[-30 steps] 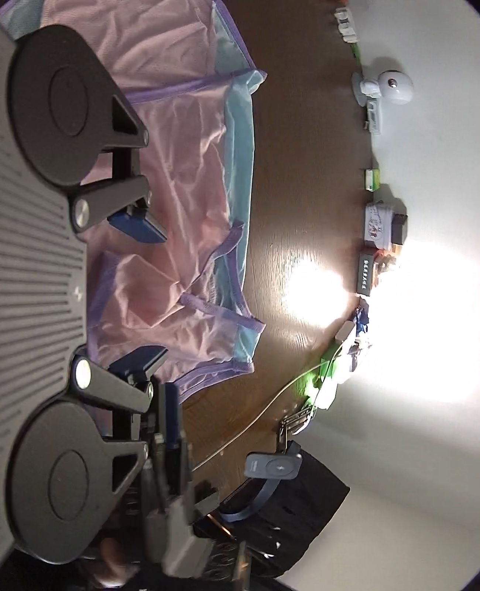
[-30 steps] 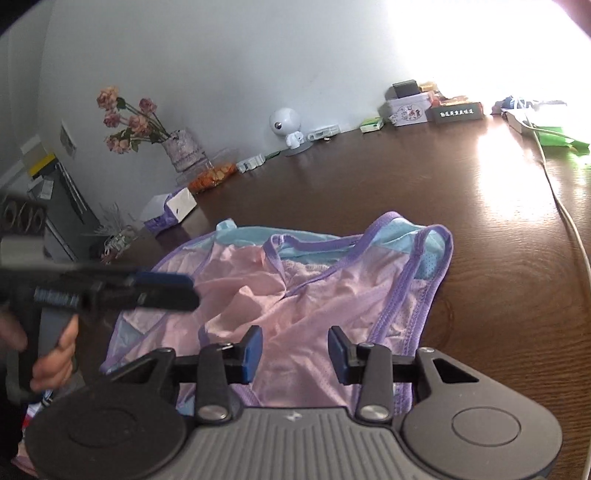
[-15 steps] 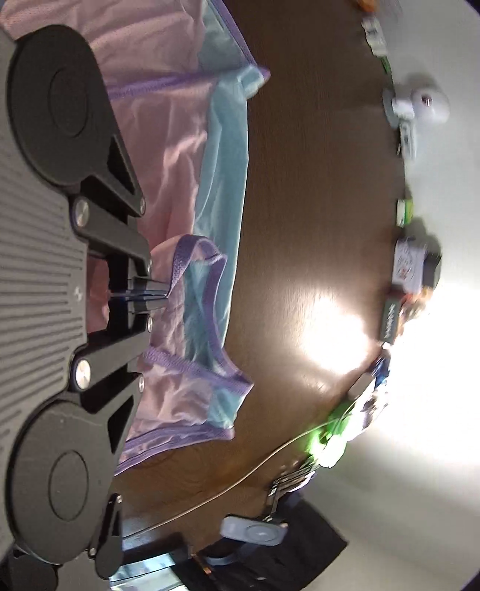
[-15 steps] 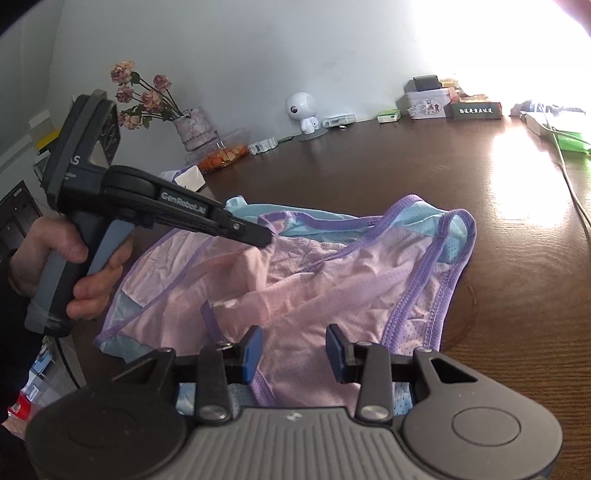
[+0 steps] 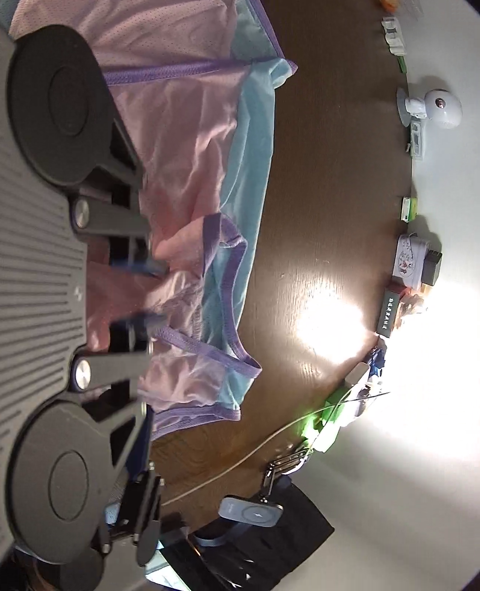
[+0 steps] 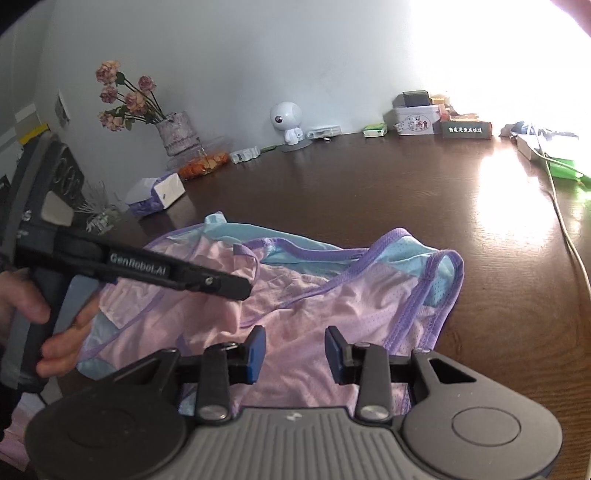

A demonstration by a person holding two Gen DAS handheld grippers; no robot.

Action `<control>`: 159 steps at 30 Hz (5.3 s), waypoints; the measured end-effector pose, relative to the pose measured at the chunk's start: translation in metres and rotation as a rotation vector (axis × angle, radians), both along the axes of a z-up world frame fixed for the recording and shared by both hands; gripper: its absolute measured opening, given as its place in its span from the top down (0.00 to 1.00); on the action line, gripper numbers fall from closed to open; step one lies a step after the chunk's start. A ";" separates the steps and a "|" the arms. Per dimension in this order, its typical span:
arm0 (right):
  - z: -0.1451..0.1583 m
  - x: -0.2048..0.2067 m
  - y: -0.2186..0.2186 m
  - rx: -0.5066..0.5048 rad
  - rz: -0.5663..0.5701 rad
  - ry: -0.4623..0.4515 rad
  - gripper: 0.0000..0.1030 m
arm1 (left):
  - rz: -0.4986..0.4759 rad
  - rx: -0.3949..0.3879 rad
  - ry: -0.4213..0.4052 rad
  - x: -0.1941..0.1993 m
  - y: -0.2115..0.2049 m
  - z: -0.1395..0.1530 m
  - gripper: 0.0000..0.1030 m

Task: Fold clothes

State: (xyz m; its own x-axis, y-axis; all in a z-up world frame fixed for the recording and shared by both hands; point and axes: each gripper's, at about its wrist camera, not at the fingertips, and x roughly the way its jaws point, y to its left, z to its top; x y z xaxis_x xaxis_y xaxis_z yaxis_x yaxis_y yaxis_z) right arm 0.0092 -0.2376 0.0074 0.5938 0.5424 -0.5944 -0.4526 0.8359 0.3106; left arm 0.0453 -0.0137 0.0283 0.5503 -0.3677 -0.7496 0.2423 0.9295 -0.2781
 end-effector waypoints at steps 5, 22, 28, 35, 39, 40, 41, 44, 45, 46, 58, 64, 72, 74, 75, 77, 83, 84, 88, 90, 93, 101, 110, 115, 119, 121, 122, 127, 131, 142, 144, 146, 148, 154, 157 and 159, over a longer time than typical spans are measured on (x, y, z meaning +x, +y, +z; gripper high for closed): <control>0.002 0.015 0.024 -0.017 0.021 -0.007 0.66 | 0.133 -0.060 -0.020 -0.019 0.029 -0.006 0.97; -0.004 0.010 0.065 -0.197 0.114 -0.060 0.69 | -0.077 0.130 -0.144 -0.002 0.003 0.024 0.46; -0.007 0.006 0.058 -0.175 0.088 -0.058 0.69 | -0.217 0.294 -0.048 0.014 -0.007 -0.004 0.95; -0.009 0.002 0.058 -0.172 0.085 -0.082 0.67 | 0.000 0.058 -0.032 0.021 0.043 0.001 0.90; -0.009 0.001 0.058 -0.162 0.083 -0.085 0.65 | -0.026 0.060 -0.073 0.014 0.047 0.015 0.60; -0.009 0.000 0.058 -0.159 0.082 -0.086 0.65 | -0.056 0.048 -0.066 0.011 0.045 0.017 0.46; -0.009 0.000 0.057 -0.155 0.078 -0.087 0.65 | -0.075 0.040 -0.051 0.008 0.043 0.016 0.44; -0.010 0.000 0.056 -0.141 0.067 -0.086 0.65 | -0.113 0.025 0.012 -0.004 0.034 0.008 0.45; -0.010 0.000 0.056 -0.141 0.066 -0.086 0.65 | -0.121 0.019 0.028 -0.009 0.031 0.005 0.45; -0.010 0.000 0.056 -0.141 0.065 -0.086 0.65 | -0.123 0.007 0.029 -0.017 0.029 0.004 0.45; 0.029 0.086 0.091 0.111 0.262 0.135 0.67 | -0.060 -0.022 -0.005 -0.066 0.019 -0.009 0.76; 0.007 0.122 0.123 0.087 0.257 0.251 1.00 | -0.034 -0.079 -0.031 -0.070 0.029 -0.007 0.95; 0.026 0.114 0.058 0.181 0.157 0.178 1.00 | -0.061 -0.125 -0.094 -0.074 0.020 0.008 0.96; 0.022 0.113 0.045 0.181 0.144 0.186 1.00 | -0.098 -0.091 -0.120 -0.076 0.004 0.011 0.96; 0.019 0.114 0.040 0.173 0.128 0.190 1.00 | -0.120 -0.062 -0.135 -0.077 -0.007 0.012 0.95; 0.012 0.114 0.030 0.156 0.096 0.198 1.00 | -0.176 -0.007 -0.148 -0.078 -0.027 0.006 0.95; 0.002 0.097 0.028 -0.037 0.031 0.165 0.91 | -0.284 0.020 -0.118 -0.085 -0.040 -0.007 0.71; 0.004 0.089 0.023 -0.029 0.025 0.150 0.88 | -0.275 0.028 -0.115 -0.088 -0.034 -0.008 0.66; 0.011 0.056 0.008 0.035 0.059 0.103 0.87 | -0.216 0.065 -0.076 -0.090 -0.017 -0.013 0.63; 0.011 0.042 0.009 0.056 0.096 0.107 0.87 | -0.202 0.082 -0.076 -0.088 -0.021 -0.013 0.63; 0.011 0.024 0.010 0.069 0.133 0.100 0.87 | -0.203 0.147 -0.092 -0.089 -0.032 -0.014 0.69; 0.003 -0.021 0.005 0.088 0.253 0.076 0.87 | -0.086 0.070 -0.099 -0.098 -0.006 -0.004 0.99; -0.006 -0.017 0.024 0.078 0.214 0.078 0.98 | -0.086 0.065 -0.152 -0.119 -0.001 0.004 0.99; -0.014 -0.006 0.031 0.211 0.104 0.101 0.98 | -0.102 0.059 -0.162 -0.122 -0.003 0.004 0.99; -0.026 -0.010 0.024 0.270 0.060 0.213 0.90 | -0.126 0.047 -0.156 -0.124 -0.002 0.002 0.99; -0.020 -0.018 0.008 0.323 0.062 0.240 0.70 | -0.140 0.044 -0.155 -0.125 -0.002 0.001 0.99; -0.016 -0.021 0.001 0.351 0.062 0.253 0.52 | -0.151 0.042 -0.155 -0.125 -0.003 0.000 0.99; -0.008 -0.010 -0.007 0.546 0.016 0.350 0.46 | -0.196 0.057 -0.146 -0.127 -0.007 -0.007 0.99; -0.019 0.013 0.028 0.446 -0.056 0.436 0.53 | -0.219 0.074 -0.155 -0.127 -0.012 -0.011 0.99; -0.033 -0.005 -0.009 0.395 -0.183 0.395 0.99 | -0.200 0.031 -0.116 -0.118 -0.005 -0.016 0.97; -0.035 -0.009 -0.017 0.394 -0.198 0.384 0.99 | -0.166 0.011 -0.117 -0.112 0.002 -0.013 0.96; -0.037 -0.013 -0.022 0.408 -0.203 0.381 0.98 | -0.140 0.006 -0.117 -0.106 0.005 -0.009 0.96; -0.037 -0.015 -0.025 0.421 -0.202 0.378 0.93 | -0.152 0.004 -0.123 -0.104 0.003 -0.005 0.94; -0.025 -0.011 -0.027 0.435 -0.161 0.357 0.62 | -0.239 0.019 -0.117 -0.105 -0.020 -0.010 0.86; -0.026 -0.006 -0.023 0.404 -0.158 0.359 0.73 | -0.269 0.064 -0.089 -0.107 -0.028 -0.017 0.86; -0.032 -0.003 -0.019 0.361 -0.152 0.379 0.96 | -0.270 0.057 -0.069 -0.110 -0.020 -0.019 0.87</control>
